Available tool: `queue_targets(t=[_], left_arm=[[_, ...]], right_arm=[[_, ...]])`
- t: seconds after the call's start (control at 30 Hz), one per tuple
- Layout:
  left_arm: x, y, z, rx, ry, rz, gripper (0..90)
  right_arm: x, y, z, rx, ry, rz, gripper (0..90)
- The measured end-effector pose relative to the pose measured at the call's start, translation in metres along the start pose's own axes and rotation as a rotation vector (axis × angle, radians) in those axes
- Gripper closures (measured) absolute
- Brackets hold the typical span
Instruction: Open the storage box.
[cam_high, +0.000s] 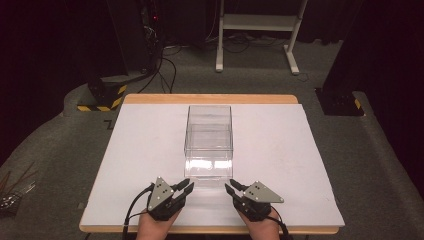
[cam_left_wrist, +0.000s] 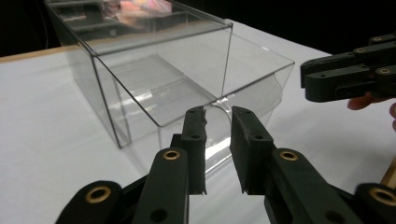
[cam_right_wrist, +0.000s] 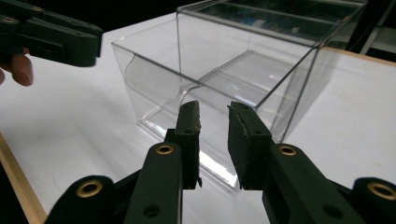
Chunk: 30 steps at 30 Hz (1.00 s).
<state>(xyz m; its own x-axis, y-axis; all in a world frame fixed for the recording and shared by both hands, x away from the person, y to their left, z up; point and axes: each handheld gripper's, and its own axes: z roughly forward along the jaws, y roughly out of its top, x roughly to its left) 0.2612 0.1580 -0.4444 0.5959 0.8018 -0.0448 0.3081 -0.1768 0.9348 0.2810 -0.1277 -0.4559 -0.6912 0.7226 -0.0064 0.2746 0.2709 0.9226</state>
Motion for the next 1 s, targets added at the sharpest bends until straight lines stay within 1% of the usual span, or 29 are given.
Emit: queue_targets(t=[0.1,0.17,0.23,0.27,0.3,0.33,0.4,0.47,0.57,0.67,0.7,0.73,0.77,0.83,0.87,0.9,0.93,1.0], left_arm=[[0.009,0.003,-0.008,-0.018,0.033,-0.001,76.1],[0.014,0.003,-0.010,-0.022,0.049,-0.013,77.0],[0.022,0.002,-0.011,-0.023,0.078,-0.020,77.1],[0.025,0.001,-0.010,-0.022,0.088,-0.019,77.5],[0.027,0.000,-0.010,-0.019,0.097,-0.019,77.5],[0.030,-0.001,-0.010,-0.016,0.103,-0.028,77.6],[0.037,-0.003,-0.008,-0.007,0.124,-0.031,77.7],[0.041,-0.005,-0.005,0.004,0.144,-0.024,78.0],[0.049,-0.009,0.003,0.021,0.167,-0.036,78.7],[0.058,-0.012,0.016,0.040,0.183,-0.057,80.8],[0.062,-0.012,0.022,0.049,0.180,-0.084,81.7],[0.063,-0.012,0.026,0.053,0.178,-0.101,82.9],[0.065,-0.013,0.032,0.062,0.181,-0.104,83.7],[0.065,-0.012,0.043,0.078,0.194,-0.080,84.4],[0.065,-0.011,0.048,0.080,0.203,-0.076,84.6],[0.066,-0.011,0.053,0.081,0.211,-0.084,84.6],[0.066,-0.010,0.056,0.076,0.214,-0.089,84.6],[0.064,-0.010,0.062,0.073,0.212,-0.098,84.8]], right_arm=[[-0.004,0.003,-0.007,-0.015,-0.019,0.003,74.0],[-0.009,0.005,-0.011,-0.022,-0.037,0.010,74.4],[-0.011,0.005,-0.011,-0.021,-0.043,0.012,74.5],[-0.015,0.005,-0.012,-0.022,-0.056,0.023,74.6],[-0.015,0.005,-0.012,-0.022,-0.056,0.023,74.6],[-0.017,0.004,-0.012,-0.021,-0.061,0.023,74.6],[-0.022,0.004,-0.013,-0.018,-0.079,0.025,74.8],[-0.028,0.003,-0.013,-0.015,-0.094,0.033,75.4],[-0.035,0.001,-0.011,-0.004,-0.118,0.040,76.0],[-0.042,-0.002,-0.001,0.017,-0.136,0.049,76.7],[-0.044,-0.002,0.003,0.025,-0.140,0.056,76.9],[-0.047,-0.002,0.010,0.037,-0.142,0.065,77.1],[-0.048,-0.001,0.014,0.042,-0.144,0.069,77.3],[-0.050,0.002,0.025,0.051,-0.152,0.068,77.9],[-0.051,0.005,0.031,0.056,-0.152,0.061,78.3],[-0.052,0.007,0.037,0.069,-0.157,0.055,79.3],[-0.053,0.009,0.044,0.080,-0.153,0.060,80.5],[-0.055,0.011,0.051,0.091,-0.160,0.062,81.1]])
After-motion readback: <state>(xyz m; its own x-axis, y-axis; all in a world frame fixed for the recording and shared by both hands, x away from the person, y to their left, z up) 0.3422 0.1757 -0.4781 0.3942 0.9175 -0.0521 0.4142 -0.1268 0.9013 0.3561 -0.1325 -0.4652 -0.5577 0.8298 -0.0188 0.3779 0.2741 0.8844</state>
